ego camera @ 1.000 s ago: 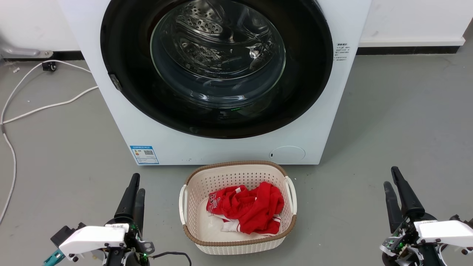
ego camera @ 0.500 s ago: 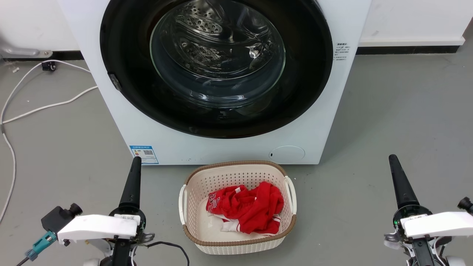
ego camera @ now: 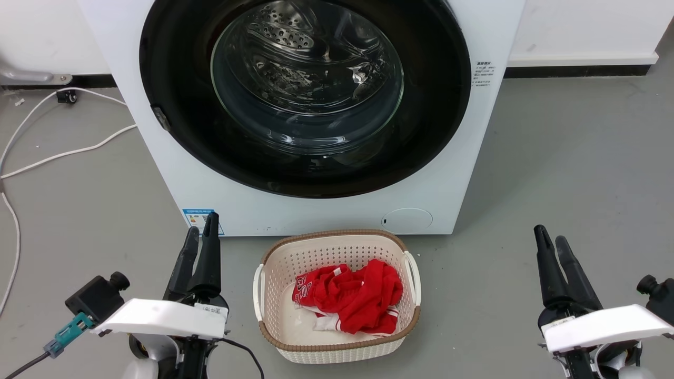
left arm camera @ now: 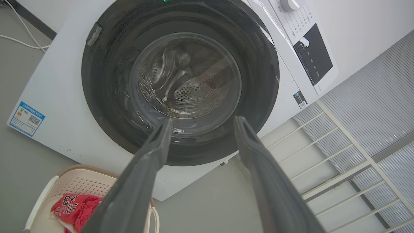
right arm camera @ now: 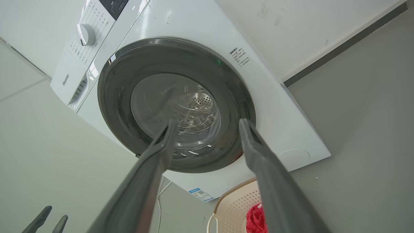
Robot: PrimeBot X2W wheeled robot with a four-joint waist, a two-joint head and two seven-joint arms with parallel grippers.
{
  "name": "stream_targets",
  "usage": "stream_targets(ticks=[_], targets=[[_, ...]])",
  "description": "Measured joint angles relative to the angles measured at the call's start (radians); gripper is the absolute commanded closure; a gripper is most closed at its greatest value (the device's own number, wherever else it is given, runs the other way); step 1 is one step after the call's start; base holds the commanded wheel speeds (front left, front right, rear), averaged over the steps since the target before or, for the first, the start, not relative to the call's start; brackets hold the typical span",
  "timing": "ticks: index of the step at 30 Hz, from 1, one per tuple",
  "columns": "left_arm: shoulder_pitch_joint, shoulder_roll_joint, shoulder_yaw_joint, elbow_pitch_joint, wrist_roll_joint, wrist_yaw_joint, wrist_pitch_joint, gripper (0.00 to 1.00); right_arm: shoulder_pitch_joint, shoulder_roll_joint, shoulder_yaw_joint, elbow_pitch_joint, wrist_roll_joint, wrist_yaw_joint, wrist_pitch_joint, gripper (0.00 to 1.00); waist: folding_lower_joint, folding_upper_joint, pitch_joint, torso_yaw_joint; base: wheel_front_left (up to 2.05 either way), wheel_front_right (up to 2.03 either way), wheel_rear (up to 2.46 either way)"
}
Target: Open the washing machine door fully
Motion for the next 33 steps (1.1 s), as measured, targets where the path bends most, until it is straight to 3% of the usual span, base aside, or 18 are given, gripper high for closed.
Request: stream_targets(ticks=[15,33], targets=[[0.008,0.005,-0.014,-0.024,0.282,0.001,-0.047,0.00,0.008,0.000,0.012,-0.027,-0.230,0.000,0.000,0.00,0.0000,0.0000,0.003,-0.003,0.00,0.00,0.00],[0.017,0.044,-0.070,-0.030,0.528,0.070,-0.096,0.00,0.024,0.000,0.019,-0.043,-0.452,0.000,0.000,0.00,0.0000,0.0000,0.000,-0.004,0.00,0.00,0.00]])
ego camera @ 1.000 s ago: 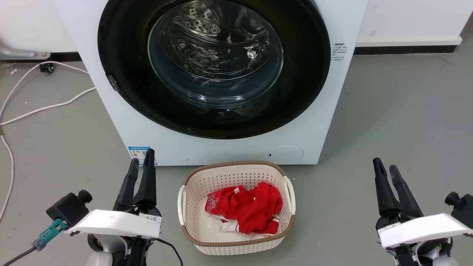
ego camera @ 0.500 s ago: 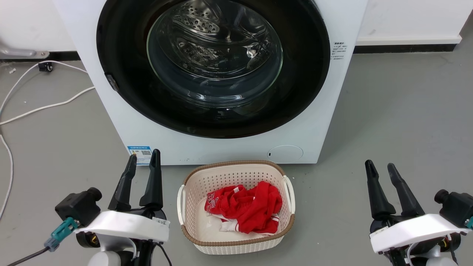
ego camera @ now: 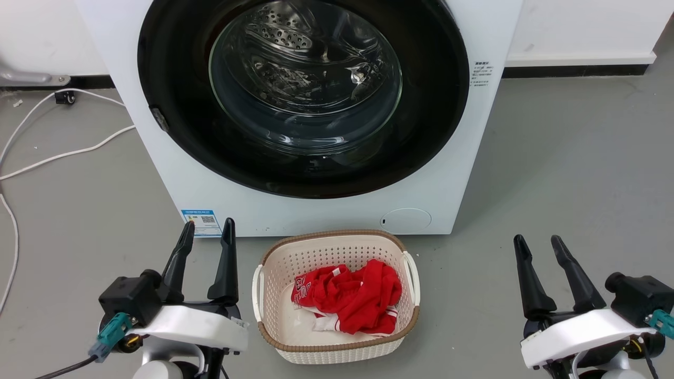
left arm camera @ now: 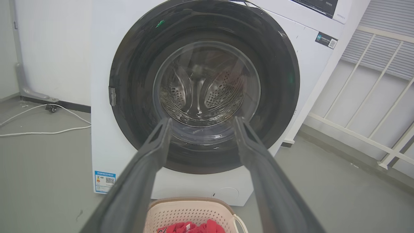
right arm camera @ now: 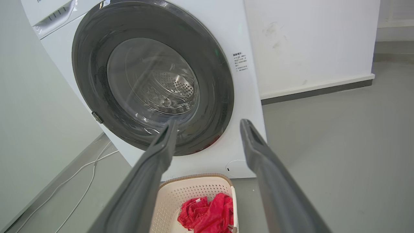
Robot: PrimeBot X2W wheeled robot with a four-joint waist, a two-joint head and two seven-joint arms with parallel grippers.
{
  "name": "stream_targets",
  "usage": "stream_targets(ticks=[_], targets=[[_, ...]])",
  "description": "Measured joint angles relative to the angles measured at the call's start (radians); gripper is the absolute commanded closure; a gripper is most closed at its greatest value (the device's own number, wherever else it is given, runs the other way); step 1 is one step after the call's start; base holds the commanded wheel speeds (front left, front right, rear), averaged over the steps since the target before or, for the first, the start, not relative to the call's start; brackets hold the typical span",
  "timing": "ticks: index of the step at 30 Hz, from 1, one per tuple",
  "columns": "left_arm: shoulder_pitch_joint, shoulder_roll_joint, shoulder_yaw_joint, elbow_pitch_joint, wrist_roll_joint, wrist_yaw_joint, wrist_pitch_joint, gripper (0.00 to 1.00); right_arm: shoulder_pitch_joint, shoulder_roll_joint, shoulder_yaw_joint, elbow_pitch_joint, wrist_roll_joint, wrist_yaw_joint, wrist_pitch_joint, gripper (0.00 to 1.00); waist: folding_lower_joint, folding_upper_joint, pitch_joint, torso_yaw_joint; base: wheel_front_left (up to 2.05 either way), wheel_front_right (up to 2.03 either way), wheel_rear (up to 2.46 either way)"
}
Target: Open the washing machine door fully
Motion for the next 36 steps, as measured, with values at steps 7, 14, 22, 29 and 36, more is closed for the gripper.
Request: stream_targets(ticks=[7,14,22,29,36], targets=[[0.007,0.014,-0.015,0.004,0.063,0.023,-0.017,0.00,0.004,0.000,0.003,-0.004,-0.068,0.000,-0.004,0.00,0.0000,0.0000,-0.001,0.002,0.00,0.00,0.00],[0.007,0.021,-0.032,0.005,0.122,0.036,-0.034,0.00,0.008,0.000,0.011,-0.007,-0.125,0.000,-0.013,0.00,0.0000,0.0000,-0.001,0.002,0.00,0.00,0.00],[0.008,0.022,-0.042,0.008,0.180,0.046,-0.052,0.00,0.016,0.000,0.022,-0.009,-0.176,0.000,-0.023,0.00,0.0000,0.0000,0.001,0.001,0.00,0.00,0.00],[0.009,0.022,-0.046,0.013,0.226,0.049,-0.064,0.00,0.016,0.000,0.026,-0.012,-0.223,0.000,-0.035,0.00,0.0000,0.0000,0.001,0.004,0.00,0.00,0.00],[0.012,0.021,-0.050,0.016,0.276,0.052,-0.078,0.00,0.016,0.000,0.029,-0.015,-0.265,0.000,-0.040,0.00,0.0000,0.0000,0.003,0.006,0.00,0.00,0.00]])
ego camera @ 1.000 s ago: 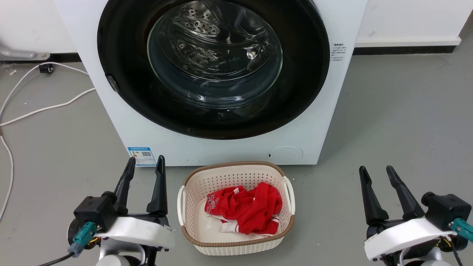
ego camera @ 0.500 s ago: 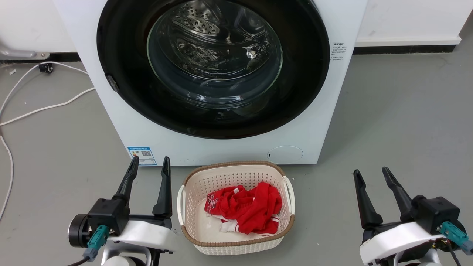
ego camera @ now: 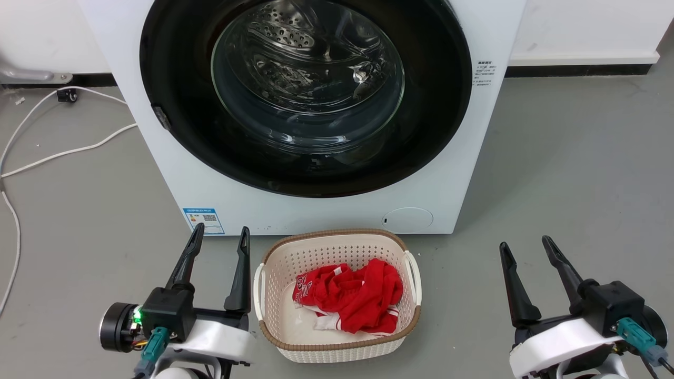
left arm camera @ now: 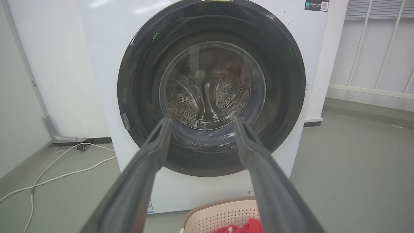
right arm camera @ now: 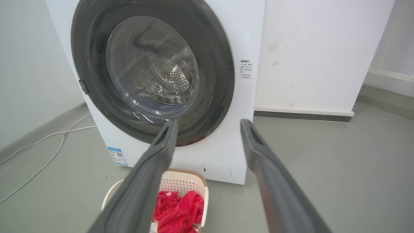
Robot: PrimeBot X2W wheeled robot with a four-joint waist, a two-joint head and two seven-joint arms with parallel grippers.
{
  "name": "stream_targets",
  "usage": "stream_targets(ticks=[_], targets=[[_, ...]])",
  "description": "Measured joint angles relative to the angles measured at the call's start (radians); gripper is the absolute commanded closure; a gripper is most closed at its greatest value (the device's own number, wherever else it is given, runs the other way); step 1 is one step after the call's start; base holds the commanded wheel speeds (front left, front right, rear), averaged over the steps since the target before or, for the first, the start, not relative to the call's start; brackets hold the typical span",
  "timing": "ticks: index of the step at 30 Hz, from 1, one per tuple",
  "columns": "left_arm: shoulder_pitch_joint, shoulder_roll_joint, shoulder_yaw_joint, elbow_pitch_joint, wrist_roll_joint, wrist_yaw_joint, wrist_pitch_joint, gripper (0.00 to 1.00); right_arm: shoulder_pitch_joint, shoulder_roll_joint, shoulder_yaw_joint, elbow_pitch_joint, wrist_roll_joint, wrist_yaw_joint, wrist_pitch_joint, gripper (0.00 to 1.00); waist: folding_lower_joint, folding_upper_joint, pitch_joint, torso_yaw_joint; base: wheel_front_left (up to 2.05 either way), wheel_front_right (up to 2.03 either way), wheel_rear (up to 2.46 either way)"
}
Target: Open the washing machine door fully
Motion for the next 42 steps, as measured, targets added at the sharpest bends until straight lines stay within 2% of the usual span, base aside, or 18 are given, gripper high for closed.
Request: stream_targets(ticks=[13,33,34,35,36,41,42], targets=[[0.006,-0.012,-0.001,0.000,0.067,-0.009,-0.020,0.00,0.003,0.000,0.005,-0.002,-0.054,0.000,-0.009,0.00,0.0000,0.0000,0.003,0.004,0.00,0.00,0.00],[0.019,-0.038,0.023,0.018,0.060,-0.029,-0.023,0.00,0.005,0.000,0.001,0.004,-0.036,0.000,-0.013,0.00,0.0000,0.0000,-0.003,0.006,0.00,0.00,0.00],[0.019,-0.039,0.023,0.018,0.060,-0.029,-0.023,0.00,0.005,0.000,0.001,0.006,-0.023,0.000,-0.013,0.51,0.0000,0.0000,-0.003,0.006,0.00,0.00,0.00],[0.019,-0.040,0.024,0.018,0.060,-0.030,-0.023,0.00,0.005,0.000,0.001,0.007,-0.020,0.000,-0.013,0.83,0.0000,0.0000,-0.004,0.007,0.00,0.00,0.00],[0.019,-0.040,0.024,0.018,0.061,-0.030,-0.023,0.00,0.005,0.000,0.000,0.007,-0.013,0.000,-0.014,1.00,0.0000,0.0000,-0.005,0.007,0.00,0.00,0.00],[0.021,-0.045,0.029,0.019,0.061,-0.034,-0.023,0.00,0.006,0.000,-0.003,0.028,0.077,0.000,-0.019,1.00,0.0000,0.0000,-0.006,0.008,0.00,0.00,0.00],[0.021,-0.046,0.030,0.019,0.060,-0.035,-0.023,0.00,0.006,0.000,-0.005,0.037,0.130,0.000,-0.025,1.00,0.0000,0.0000,-0.006,0.009,0.00,0.00,0.00]])
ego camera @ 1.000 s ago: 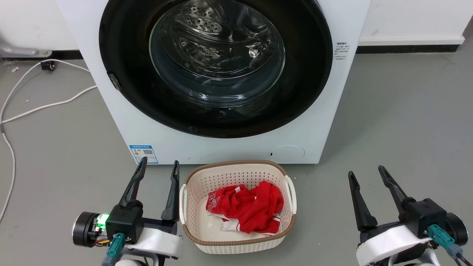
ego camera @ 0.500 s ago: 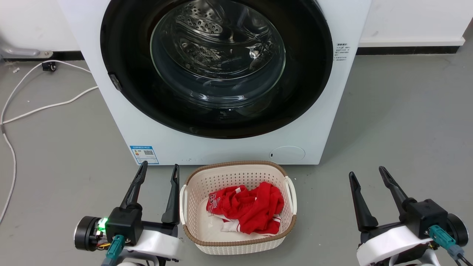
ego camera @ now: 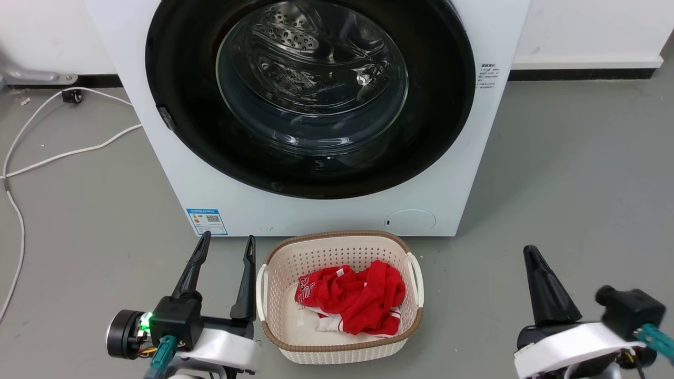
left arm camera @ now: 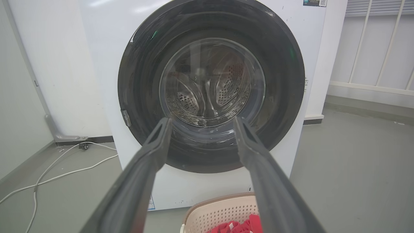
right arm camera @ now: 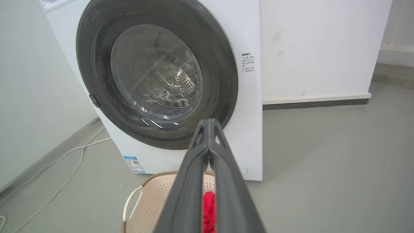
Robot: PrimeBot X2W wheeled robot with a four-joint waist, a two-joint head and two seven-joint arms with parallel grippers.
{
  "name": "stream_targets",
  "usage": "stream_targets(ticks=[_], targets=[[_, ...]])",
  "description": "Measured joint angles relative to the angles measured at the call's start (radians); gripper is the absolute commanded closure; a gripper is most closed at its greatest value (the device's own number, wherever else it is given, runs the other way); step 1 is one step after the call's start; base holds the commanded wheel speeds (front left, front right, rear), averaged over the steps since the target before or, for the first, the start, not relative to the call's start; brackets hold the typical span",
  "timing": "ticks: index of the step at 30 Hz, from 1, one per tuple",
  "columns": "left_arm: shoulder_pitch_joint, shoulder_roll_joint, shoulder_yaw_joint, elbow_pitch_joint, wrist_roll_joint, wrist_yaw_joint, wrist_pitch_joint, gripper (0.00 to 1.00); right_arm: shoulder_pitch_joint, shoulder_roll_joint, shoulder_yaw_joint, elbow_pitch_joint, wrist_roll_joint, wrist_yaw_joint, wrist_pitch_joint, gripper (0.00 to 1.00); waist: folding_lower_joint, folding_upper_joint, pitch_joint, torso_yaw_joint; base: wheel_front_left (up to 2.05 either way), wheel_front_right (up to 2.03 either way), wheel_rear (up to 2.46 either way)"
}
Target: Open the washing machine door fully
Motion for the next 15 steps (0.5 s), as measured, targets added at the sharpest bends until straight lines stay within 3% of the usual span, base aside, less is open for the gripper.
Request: stream_targets(ticks=[6,11,15], targets=[[0.000,-0.006,0.013,0.003,-0.010,-0.003,0.000,0.00,-0.016,0.001,-0.020,0.128,0.427,0.000,-0.048,1.00,0.0000,0.0001,0.003,0.001,0.00,0.00,0.00],[-0.001,-0.010,0.018,0.002,-0.010,-0.004,0.000,0.00,-0.111,0.001,-0.006,0.218,0.866,0.000,-0.094,1.00,0.0000,0.0000,0.018,0.004,0.00,0.00,0.00],[-0.014,-0.012,0.021,-0.009,-0.010,-0.004,0.000,0.00,-0.204,0.001,-0.013,0.258,1.138,0.000,-0.111,1.00,0.0000,0.0000,0.042,0.005,0.00,0.00,0.00]])
